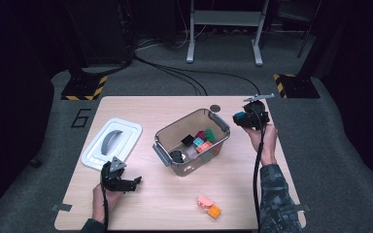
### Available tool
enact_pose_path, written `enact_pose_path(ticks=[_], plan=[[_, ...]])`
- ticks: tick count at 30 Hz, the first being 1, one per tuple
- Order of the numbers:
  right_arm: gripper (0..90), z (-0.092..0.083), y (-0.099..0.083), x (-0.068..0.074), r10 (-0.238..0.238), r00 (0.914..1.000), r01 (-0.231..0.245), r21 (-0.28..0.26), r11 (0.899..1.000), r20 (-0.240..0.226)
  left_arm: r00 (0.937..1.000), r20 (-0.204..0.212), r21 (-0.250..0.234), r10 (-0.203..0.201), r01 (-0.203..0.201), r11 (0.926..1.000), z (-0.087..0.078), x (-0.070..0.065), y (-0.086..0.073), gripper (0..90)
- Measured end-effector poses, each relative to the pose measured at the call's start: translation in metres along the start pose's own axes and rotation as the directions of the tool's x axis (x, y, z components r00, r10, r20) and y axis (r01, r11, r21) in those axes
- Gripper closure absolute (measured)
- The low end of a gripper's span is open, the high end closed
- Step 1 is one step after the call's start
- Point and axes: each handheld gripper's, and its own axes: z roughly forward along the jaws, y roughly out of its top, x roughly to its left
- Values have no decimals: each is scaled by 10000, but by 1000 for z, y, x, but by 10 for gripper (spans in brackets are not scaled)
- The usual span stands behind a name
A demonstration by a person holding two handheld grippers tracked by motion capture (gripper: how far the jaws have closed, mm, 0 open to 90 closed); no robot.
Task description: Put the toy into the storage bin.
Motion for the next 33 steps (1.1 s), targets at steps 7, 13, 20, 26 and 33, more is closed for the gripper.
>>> enact_pose_path(ticks=[7,13,20,26,33], plan=[[585,-1,12,16,-433,9986,428,-157,9990,-293,10000,-22,-49,-20,20,10000,0,0,0,63],[585,0,14,34,-674,9951,664,-163,9977,-727,10000,-47,-120,-29,28,9999,1,0,0,63],[585,3,11,55,-1147,9841,1176,137,9930,-1354,10000,-20,-36,-10,10,10000,0,0,0,63],[584,10,4,72,-1616,9720,1762,738,9816,-1706,10000,-18,-31,-13,13,10000,0,0,0,63],[583,11,-3,75,-1732,9663,2003,1337,9706,-1903,10000,-36,-38,62,-62,10000,0,0,0,64]])
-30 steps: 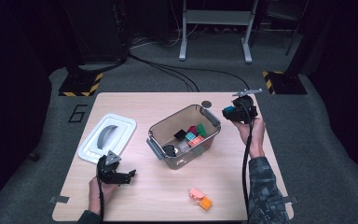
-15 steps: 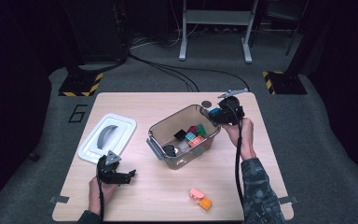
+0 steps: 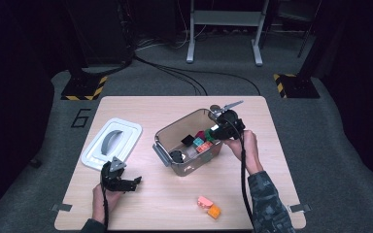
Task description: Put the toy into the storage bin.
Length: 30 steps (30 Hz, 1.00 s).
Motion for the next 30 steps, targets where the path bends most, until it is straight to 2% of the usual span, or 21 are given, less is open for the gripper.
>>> enact_pose_path(ticks=[11,13,15,20,24,27,30], plan=[[569,0,-4,0,-136,9999,134,398,9991,65,10000,-7,-1,-2,2,10000,0,0,0,65],[506,1,-4,2,-177,9998,172,527,9985,105,10000,-8,-3,-1,1,10000,0,0,0,65],[480,1,-5,3,-179,9996,167,577,9982,203,10000,-8,-5,-5,5,10000,0,0,0,65],[305,-7,-8,5,-267,9992,263,164,9995,294,10000,-2,31,3,-3,10000,0,0,0,66],[208,-18,-13,7,-163,9993,172,-230,9996,348,10000,-8,23,11,-11,10000,0,0,0,66],[157,-24,-19,7,-39,9992,60,-531,9986,408,10000,-15,19,27,-27,10000,0,0,0,66],[148,-30,-26,7,69,9991,-40,-715,9974,407,10000,-6,23,5,-5,10000,0,0,0,66]])
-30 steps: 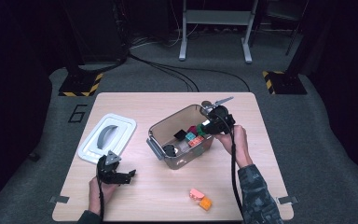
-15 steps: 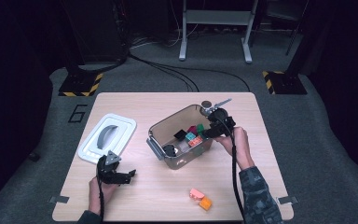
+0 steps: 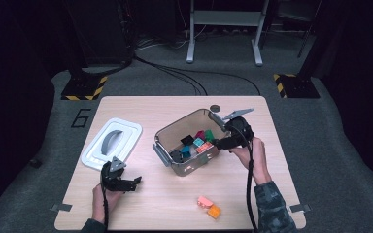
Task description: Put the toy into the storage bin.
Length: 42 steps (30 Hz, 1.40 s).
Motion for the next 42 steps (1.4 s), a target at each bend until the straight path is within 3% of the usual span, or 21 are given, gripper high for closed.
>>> enact_pose_path(ticks=[9,16,23,31,38,42], plan=[[125,-12,-30,1,271,9996,-273,-388,9989,-55,10000,2,-7,6,-6,10000,0,0,0,66],[101,-8,-61,9,314,9991,-325,-419,9986,-271,10000,1,8,0,0,10000,0,0,0,66],[79,2,-89,26,267,9973,-277,-138,9995,-685,10000,2,-8,4,-4,10000,0,0,0,66],[81,12,-102,51,-106,9914,155,366,9992,-1303,10000,0,6,0,0,10000,0,0,0,66],[136,22,-105,79,-465,9789,655,899,9938,-1988,10000,4,-2,2,-2,10000,0,0,0,66],[212,31,-109,96,-755,9681,1102,1353,9847,-2389,10000,-1,3,0,0,10000,0,0,0,66]])
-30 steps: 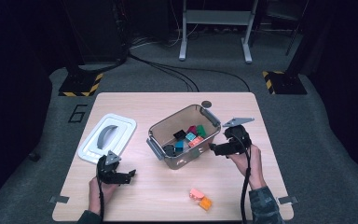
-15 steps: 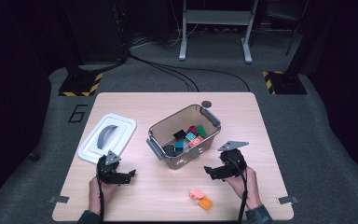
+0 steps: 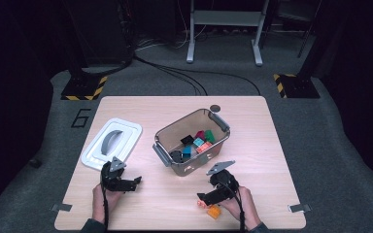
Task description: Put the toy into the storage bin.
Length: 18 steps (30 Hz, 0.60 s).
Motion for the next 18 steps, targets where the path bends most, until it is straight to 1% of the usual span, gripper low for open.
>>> enact_pose_path(ticks=[1,2,3,4,5,6,8,9,10,11,12,13,14,15,17,18], plan=[[227,3,0,3,-111,9998,114,154,9998,-153,10000,3,-5,6,-6,10000,0,0,0,66],[257,6,1,6,-33,9997,42,353,9994,-258,10000,1,5,-1,1,10000,0,0,0,66],[308,9,1,7,-194,9995,205,491,9986,-241,10000,-1,0,2,-2,10000,0,0,0,66],[328,12,1,9,-169,9993,194,764,9969,-337,10000,4,-7,2,-2,10000,0,0,0,66],[364,15,2,11,-147,9988,190,927,9955,-464,10000,2,6,2,-2,10000,0,0,0,66],[430,17,2,12,-95,9987,148,1088,9940,-493,10000,-7,-6,20,-20,10000,0,0,0,66],[487,21,2,13,-223,9982,292,1258,9916,-559,10000,-6,-5,17,-17,10000,0,0,0,66],[532,22,1,13,-145,9978,232,1346,9906,-654,10000,-11,4,16,-16,10000,0,0,0,66],[549,23,1,14,-29,9985,106,1390,9902,-556,10000,-10,2,14,-14,10000,0,0,0,66],[573,24,1,13,-94,9985,171,1457,9892,-533,10000,-11,3,14,-14,10000,0,0,0,66],[606,24,1,12,-30,9984,114,1479,9889,-569,10000,-9,1,14,-14,10000,0,0,0,66],[626,24,1,11,-78,9986,152,1445,9894,-520,10000,-1,-4,3,-3,10000,0,0,0,66],[635,24,1,9,-111,9986,184,1431,9895,-510,10000,-12,2,17,-17,10000,0,0,0,66],[647,24,1,8,49,9987,26,1461,9893,-513,10000,-12,-1,19,-19,10000,0,0,0,66],[652,22,0,6,210,9989,-148,1433,9896,-414,10000,-9,-6,22,-22,10000,0,0,0,66],[654,22,0,3,198,9993,-154,1356,9906,-309,10000,-13,4,17,-17,10000,0,0,0,66]])
